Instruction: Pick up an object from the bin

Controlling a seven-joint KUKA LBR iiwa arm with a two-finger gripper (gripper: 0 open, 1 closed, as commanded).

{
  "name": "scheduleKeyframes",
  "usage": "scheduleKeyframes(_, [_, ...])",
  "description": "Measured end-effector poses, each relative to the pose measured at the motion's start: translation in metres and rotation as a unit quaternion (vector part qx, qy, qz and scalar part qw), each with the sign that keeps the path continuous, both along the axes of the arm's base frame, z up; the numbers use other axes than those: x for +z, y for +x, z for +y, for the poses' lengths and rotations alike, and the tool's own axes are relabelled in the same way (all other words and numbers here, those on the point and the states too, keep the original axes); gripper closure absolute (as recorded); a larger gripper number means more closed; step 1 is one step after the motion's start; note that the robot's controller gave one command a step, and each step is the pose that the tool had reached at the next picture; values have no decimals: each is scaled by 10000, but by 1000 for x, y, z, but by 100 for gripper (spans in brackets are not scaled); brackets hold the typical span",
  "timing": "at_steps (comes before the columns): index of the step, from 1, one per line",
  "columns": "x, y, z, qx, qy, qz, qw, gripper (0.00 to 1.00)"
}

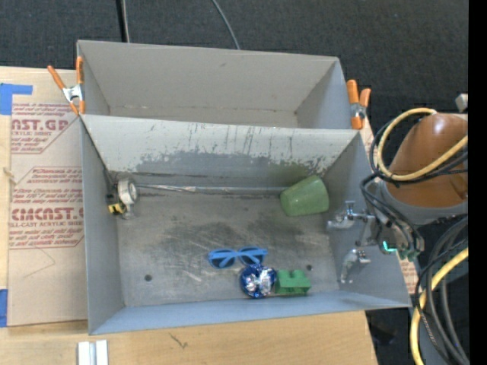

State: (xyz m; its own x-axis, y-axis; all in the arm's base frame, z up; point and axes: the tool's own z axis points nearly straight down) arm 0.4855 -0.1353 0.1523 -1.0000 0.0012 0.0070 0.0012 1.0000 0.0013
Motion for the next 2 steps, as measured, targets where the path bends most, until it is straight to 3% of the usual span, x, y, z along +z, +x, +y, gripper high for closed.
scheduleKeyframes(1, [-81, 66, 135, -937, -20, -57, 9956, 0])
scheduleKeyframes(2, [-52, 23, 200, -1908, -2, -24, 9816, 0])
